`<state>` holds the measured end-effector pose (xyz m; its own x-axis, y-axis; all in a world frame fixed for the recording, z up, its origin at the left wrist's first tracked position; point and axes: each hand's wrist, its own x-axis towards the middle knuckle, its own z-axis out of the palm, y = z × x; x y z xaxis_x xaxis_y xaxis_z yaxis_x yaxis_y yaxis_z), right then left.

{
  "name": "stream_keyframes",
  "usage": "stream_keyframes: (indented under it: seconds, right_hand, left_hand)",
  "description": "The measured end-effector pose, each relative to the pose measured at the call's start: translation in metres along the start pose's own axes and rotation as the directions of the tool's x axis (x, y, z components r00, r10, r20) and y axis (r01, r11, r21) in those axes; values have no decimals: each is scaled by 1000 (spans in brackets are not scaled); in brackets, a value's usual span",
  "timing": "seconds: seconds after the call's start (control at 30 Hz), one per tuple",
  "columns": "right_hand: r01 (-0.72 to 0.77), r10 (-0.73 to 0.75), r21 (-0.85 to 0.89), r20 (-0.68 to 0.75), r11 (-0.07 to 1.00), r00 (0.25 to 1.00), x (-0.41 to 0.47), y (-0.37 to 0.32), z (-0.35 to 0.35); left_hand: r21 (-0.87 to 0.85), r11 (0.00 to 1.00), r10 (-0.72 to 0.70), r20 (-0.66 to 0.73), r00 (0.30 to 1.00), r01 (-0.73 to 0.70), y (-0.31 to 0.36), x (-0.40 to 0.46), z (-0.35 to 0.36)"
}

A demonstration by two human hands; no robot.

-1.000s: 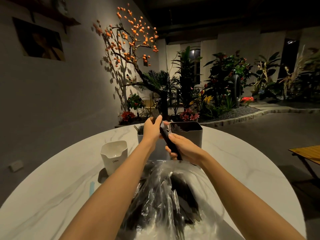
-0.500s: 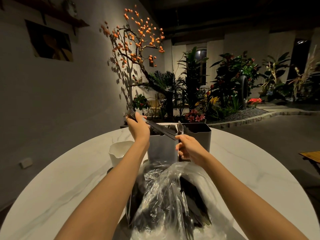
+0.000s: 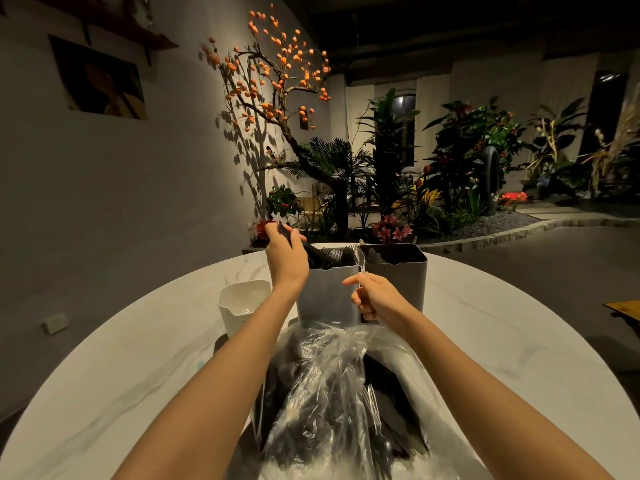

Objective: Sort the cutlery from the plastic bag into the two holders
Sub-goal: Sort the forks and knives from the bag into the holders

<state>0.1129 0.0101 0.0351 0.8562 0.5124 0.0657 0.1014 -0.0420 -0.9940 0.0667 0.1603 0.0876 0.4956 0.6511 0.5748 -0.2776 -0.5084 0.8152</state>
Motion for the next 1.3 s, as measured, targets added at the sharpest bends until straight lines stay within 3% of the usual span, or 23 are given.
stream_keyframes:
  seconds: [0.3, 0.43, 0.5, 0.6, 0.7, 0.77, 0.83, 0.9, 0.93, 1.03, 1.13, 1.2, 1.3]
  right_hand:
    - [18, -18, -14, 1, 1000, 1000, 4, 0, 2]
    - [26, -26, -29, -12, 999, 1000, 6, 0, 2]
    - [27, -27, -31, -11, 999, 1000, 7, 1, 3]
    - [25, -25, -10, -7, 1000, 1000, 8, 2, 3]
    - [23, -23, -10, -3, 1000, 1000, 7, 3, 2]
    - [23, -23, -6, 3, 1000, 1000, 8, 2, 1]
    - [24, -24, 3, 8, 1000, 1000, 8, 2, 1]
    - [29, -29, -1, 11, 1000, 1000, 8, 2, 1]
    - [36, -36, -7, 11, 999, 999, 7, 2, 1]
    - [64, -64, -16, 14, 998, 998, 7, 2, 3]
    - [99, -98, -15, 68, 995, 993, 4, 0, 6]
    - [112, -113, 12, 123, 994, 986, 2, -2, 7]
    - [142, -146, 34, 201, 989, 969, -3, -6, 8]
  left_hand:
    - [216, 967, 114, 113, 987, -137, 11, 14, 12]
    - [317, 940, 54, 229, 972, -127, -4, 12, 22]
    - [409, 905, 6, 269, 963, -120, -14, 12, 26]
    - [607, 774, 7, 278, 961, -181, -25, 8, 28]
    - [584, 773, 122, 249, 961, -250, -31, 1, 26]
    - [467, 787, 330, 232, 915, -403, -35, -3, 23]
    - [410, 698, 516, 280, 810, -587, -40, -5, 20]
    - [419, 603, 555, 390, 734, -679, -42, -8, 17]
    - [439, 591, 512, 445, 735, -677, -41, -11, 16]
    - [516, 602, 367, 499, 785, -610, -40, -13, 16]
    - [488, 612, 382, 507, 773, -623, -35, -14, 16]
    - [385, 725, 400, 439, 804, -571, -28, -17, 17]
    - [221, 888, 301, 382, 874, -402, -17, -22, 20]
